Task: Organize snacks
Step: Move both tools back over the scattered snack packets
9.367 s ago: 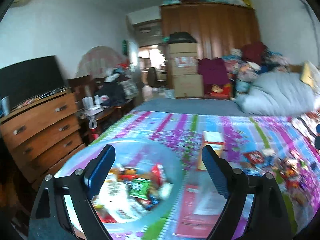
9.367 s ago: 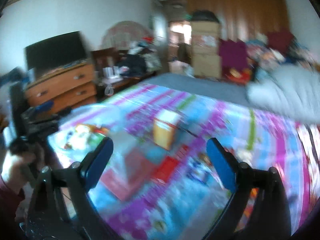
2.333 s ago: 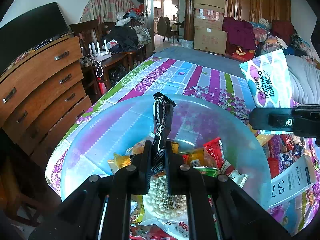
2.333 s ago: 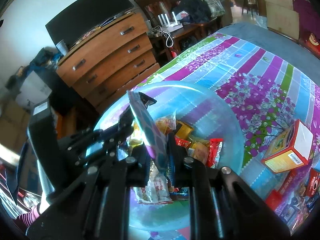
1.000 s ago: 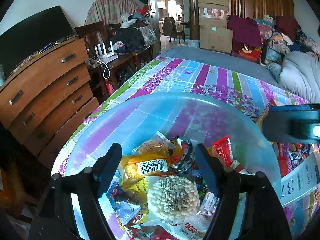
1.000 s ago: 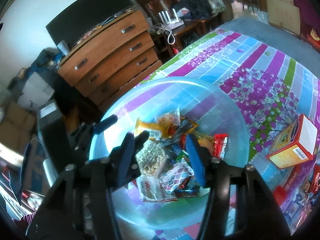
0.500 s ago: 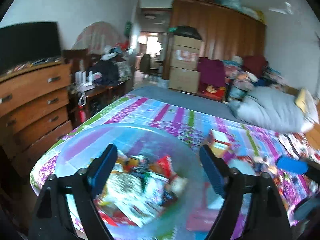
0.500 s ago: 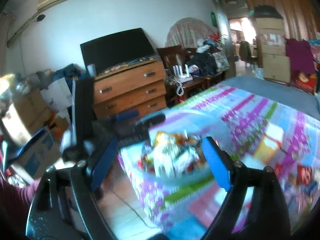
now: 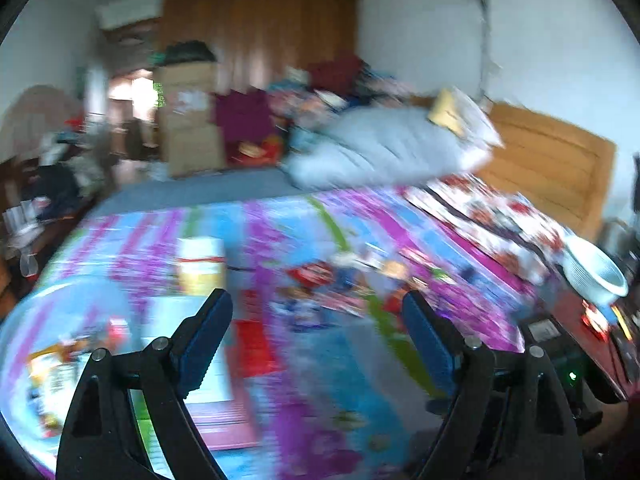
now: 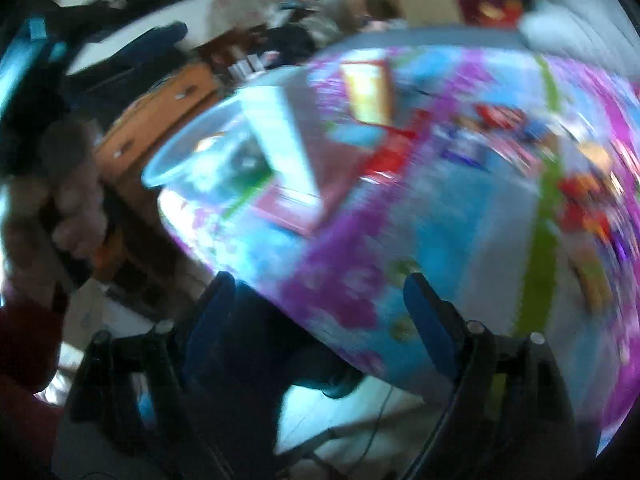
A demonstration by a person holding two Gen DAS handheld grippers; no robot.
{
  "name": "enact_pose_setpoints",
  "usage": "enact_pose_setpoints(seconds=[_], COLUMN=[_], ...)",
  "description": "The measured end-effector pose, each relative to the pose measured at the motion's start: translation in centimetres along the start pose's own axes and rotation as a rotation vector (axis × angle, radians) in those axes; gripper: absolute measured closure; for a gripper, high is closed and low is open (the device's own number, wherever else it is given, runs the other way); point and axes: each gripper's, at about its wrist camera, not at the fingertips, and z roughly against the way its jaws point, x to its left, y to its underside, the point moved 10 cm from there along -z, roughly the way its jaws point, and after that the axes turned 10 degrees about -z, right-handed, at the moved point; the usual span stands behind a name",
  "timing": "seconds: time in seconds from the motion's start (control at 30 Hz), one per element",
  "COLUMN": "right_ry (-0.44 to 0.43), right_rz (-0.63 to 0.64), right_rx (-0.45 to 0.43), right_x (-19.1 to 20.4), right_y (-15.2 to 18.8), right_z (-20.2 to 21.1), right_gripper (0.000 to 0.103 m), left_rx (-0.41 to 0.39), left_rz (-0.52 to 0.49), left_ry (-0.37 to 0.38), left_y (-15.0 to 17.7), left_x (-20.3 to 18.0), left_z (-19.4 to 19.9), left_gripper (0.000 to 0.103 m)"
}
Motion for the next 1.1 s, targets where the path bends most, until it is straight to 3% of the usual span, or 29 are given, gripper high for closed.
enact_pose_setpoints(seconds=[0.1, 0.2, 0.23, 0.3, 0.43, 0.63, 0.73, 0.83, 0.87, 0.93, 1.0, 1.03, 1.1], right_ry=[0.019, 0.024, 0.029, 0.053, 0.086, 0.188, 0.22, 0.272, 0.24, 0.09, -0.026, -0.056, -0.128], right_rz=[-0.087, -0.139, -0.147, -0.177, -0.299, -0.473, -0.588, -0.503, -0.462, -0.411, -0.277, -0.252, -0.259], right_rx=[-0.026, -0.048, -0.056, -0.087, -0.115, -0.263, -0.229, -0.167, -0.131, -0.025, 0.109, 0.112, 0.051], right_x=[-4.0, -7.5, -8.2, -11.4, -18.6, -31.2, -36.1, -34.9, -33.3, -28.6, -22.7, -21.3, -19.8], right_y=[-0.2, -0.3, -0.6, -2.2, -6.2, -16.4, -18.5, -18.5, -18.5, -17.6, -15.8, -15.6, -16.1], right_z=[1.1, 2.1, 2.4, 3.2, 3.1, 1.6, -1.2, -4.4, -5.3, -7.5, -8.9, -8.4, -5.6], right_gripper=[0.018, 0.019, 0.019, 0.019, 0.024, 0.03, 0.03, 0.03, 0.03, 0.03, 0.038, 0.045, 0.043], left_rx=[0.1, 0.25, 0.314, 0.385, 0.451, 0.503, 0.521, 0.511, 0.506, 0.501, 0.508, 0.51, 0.498], left_rz=[0.05, 0.115, 0.146, 0.188, 0.167, 0.185, 0.193, 0.193, 0.187, 0.188, 0.194, 0.202, 0.22], left_ry=[0.07, 0.034, 0.028, 0.034, 0.038, 0.034, 0.032, 0.025, 0.021, 0.024, 0.027, 0.025, 0.026], left_y=[1.6, 5.3, 6.8, 9.0, 11.8, 14.1, 14.5, 14.3, 14.2, 14.1, 14.4, 14.4, 14.4], left_x=[-2.1, -1.8, -1.7, -2.0, -3.5, -4.2, -4.0, -3.8, -3.8, -3.7, -3.6, -3.4, -3.2], left_z=[-6.4, -12.2, -14.0, -16.2, -18.2, -19.6, -19.6, -19.5, -19.6, -19.5, -19.6, -19.5, -18.9], left_gripper=[0.023, 0.033, 0.042, 0.043, 0.043, 0.042, 0.041, 0.041, 0.041, 0.041, 0.041, 0.041, 0.041])
